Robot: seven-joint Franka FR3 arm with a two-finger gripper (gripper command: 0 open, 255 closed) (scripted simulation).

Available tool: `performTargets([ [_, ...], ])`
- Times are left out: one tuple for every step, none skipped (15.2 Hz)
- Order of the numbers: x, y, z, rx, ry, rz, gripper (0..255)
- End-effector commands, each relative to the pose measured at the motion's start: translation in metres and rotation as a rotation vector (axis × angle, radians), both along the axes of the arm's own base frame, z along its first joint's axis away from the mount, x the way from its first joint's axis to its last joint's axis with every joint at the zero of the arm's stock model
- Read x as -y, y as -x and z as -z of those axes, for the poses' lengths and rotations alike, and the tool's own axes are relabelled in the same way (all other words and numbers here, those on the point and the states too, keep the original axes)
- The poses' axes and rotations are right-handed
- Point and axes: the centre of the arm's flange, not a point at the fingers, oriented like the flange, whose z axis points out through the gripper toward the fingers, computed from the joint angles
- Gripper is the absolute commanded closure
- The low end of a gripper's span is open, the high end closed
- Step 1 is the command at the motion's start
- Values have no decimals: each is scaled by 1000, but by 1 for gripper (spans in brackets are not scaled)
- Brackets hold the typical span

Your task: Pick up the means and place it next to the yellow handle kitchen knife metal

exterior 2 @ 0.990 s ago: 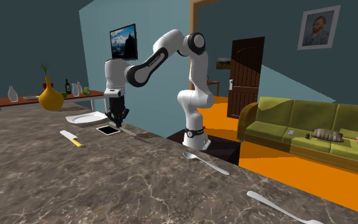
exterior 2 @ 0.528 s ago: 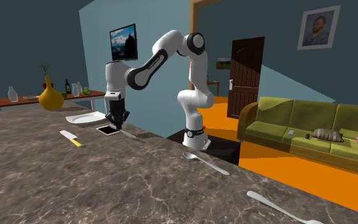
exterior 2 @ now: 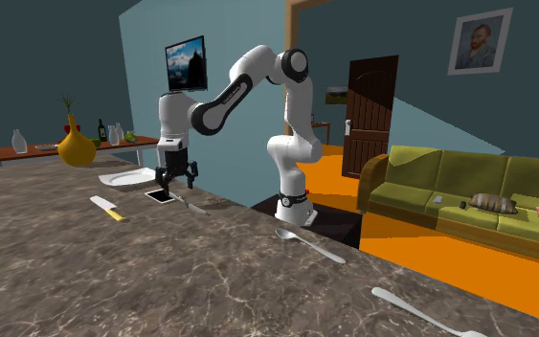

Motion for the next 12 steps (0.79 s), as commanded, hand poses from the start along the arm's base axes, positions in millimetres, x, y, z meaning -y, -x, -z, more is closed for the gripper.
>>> performTargets([
  [-1,0,-13,0,0,0,0],
  [-1,0,-26,0,0,0,0],
  [-2,0,-40,0,0,0,0],
  [-3,0,-50,0,0,0,0],
  [-3,0,-50,0,0,0,0],
  [-3,0,-50,0,0,0,0],
  [-3,0,-50,0,0,0,0],
  [-3,0,-50,0,0,0,0],
  [-3,0,-50,0,0,0,0],
  [-3,0,-50,0,0,0,0],
  [-3,0,-50,0,0,0,0],
  [-3,0,-50,0,0,0,0],
])
